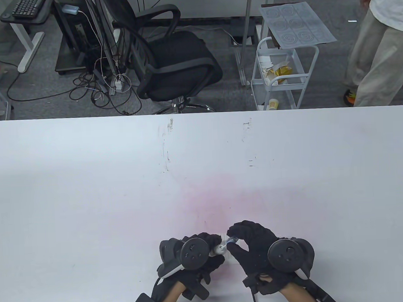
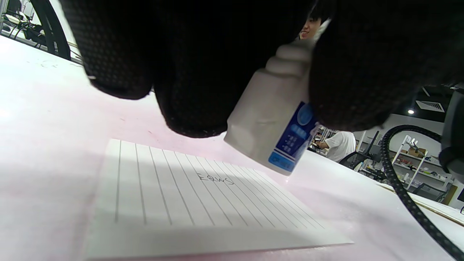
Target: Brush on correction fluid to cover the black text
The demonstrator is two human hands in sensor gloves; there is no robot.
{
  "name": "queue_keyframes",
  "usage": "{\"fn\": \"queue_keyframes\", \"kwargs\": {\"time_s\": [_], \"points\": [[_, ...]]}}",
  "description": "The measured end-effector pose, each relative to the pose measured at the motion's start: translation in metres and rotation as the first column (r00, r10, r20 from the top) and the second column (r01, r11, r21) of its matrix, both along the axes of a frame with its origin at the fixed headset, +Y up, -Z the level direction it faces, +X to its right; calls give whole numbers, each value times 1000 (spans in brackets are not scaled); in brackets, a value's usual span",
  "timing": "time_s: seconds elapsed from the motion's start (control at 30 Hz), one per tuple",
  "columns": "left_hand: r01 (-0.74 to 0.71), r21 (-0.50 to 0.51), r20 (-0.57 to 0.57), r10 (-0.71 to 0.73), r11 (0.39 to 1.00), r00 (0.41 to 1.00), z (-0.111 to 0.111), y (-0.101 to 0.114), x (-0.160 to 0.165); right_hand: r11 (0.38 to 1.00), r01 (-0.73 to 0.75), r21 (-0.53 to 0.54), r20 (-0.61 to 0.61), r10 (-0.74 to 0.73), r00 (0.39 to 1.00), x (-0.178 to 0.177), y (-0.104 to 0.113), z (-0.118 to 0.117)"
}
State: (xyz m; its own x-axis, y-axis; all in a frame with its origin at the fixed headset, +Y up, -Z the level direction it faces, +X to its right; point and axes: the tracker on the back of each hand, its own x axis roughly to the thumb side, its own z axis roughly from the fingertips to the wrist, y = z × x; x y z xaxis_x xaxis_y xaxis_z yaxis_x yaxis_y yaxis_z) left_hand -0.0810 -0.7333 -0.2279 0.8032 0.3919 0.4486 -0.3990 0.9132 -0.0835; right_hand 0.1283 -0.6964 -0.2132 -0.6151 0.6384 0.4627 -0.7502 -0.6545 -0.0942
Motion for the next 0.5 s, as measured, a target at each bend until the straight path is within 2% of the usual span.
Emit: {"fn": "queue_keyframes", "kwargs": {"time_s": [0.5], "points": [[8, -7, -5, -8, 1000, 1000, -1, 1, -1, 1000, 16, 13, 7, -16, 1000, 4, 1, 1]]}}
